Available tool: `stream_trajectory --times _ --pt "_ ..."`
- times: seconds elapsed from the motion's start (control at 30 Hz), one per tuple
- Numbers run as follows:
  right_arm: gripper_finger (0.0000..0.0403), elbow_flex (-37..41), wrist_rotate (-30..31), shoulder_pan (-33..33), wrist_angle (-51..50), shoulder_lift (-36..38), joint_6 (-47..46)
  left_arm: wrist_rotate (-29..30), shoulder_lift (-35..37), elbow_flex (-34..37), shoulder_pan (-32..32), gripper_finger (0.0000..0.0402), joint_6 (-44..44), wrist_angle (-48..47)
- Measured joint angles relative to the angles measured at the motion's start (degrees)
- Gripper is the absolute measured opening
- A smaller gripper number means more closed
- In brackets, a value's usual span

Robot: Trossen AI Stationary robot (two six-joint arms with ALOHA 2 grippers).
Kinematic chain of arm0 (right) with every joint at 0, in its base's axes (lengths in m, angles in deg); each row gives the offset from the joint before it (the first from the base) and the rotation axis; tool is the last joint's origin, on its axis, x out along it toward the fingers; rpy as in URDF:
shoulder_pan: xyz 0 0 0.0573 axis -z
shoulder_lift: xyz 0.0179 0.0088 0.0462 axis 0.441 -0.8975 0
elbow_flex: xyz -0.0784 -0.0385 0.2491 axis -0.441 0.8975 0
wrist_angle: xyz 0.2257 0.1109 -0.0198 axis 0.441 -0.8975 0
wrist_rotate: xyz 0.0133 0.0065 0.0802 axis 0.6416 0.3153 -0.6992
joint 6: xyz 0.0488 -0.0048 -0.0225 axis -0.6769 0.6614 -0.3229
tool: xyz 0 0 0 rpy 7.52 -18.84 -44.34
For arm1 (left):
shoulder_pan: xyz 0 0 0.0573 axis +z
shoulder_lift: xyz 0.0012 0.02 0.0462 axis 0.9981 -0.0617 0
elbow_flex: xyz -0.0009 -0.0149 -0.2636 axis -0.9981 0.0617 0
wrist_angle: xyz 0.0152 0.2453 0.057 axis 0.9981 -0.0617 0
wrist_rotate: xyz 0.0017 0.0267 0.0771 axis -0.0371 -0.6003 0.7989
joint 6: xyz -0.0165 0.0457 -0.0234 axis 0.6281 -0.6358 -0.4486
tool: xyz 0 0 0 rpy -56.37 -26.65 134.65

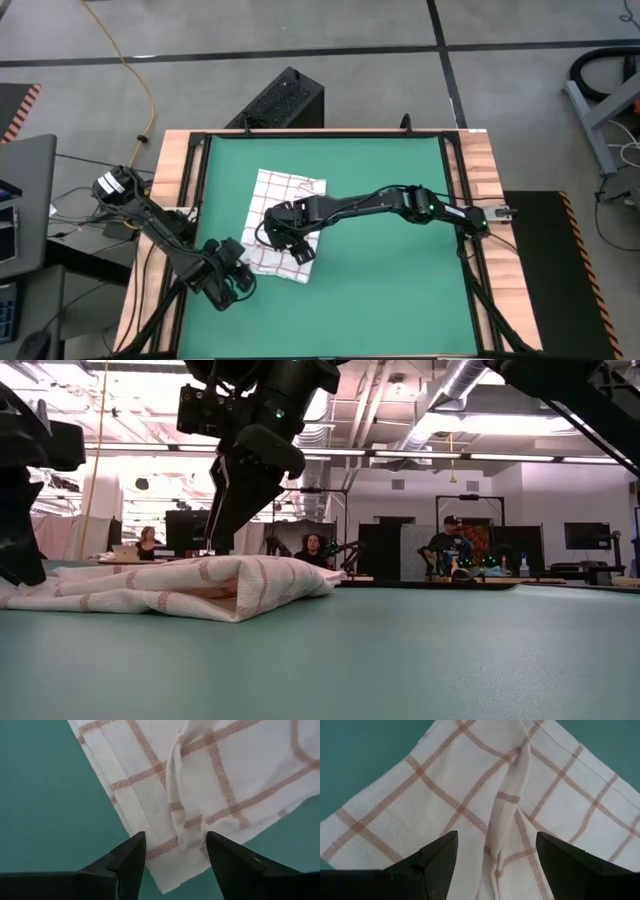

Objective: Roll towel
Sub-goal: Fold the white towel

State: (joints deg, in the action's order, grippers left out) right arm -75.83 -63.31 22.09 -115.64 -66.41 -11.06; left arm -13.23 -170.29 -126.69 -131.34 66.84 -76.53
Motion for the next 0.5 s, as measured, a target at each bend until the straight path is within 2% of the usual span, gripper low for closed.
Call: stream_trajectory --times 0.23,0.5 --pt "0.0291 0.0 0.0 0.1 0.0 0.0 0.0 -1.1 0.0 0.0 2.0 0.015 -4.7 3.6" --pt "0.0291 0.0 0.0 0.0 -0.2 0.0 0.0 -3.1 0.0 0.0 4.4 0.0084 -9.6 3.6"
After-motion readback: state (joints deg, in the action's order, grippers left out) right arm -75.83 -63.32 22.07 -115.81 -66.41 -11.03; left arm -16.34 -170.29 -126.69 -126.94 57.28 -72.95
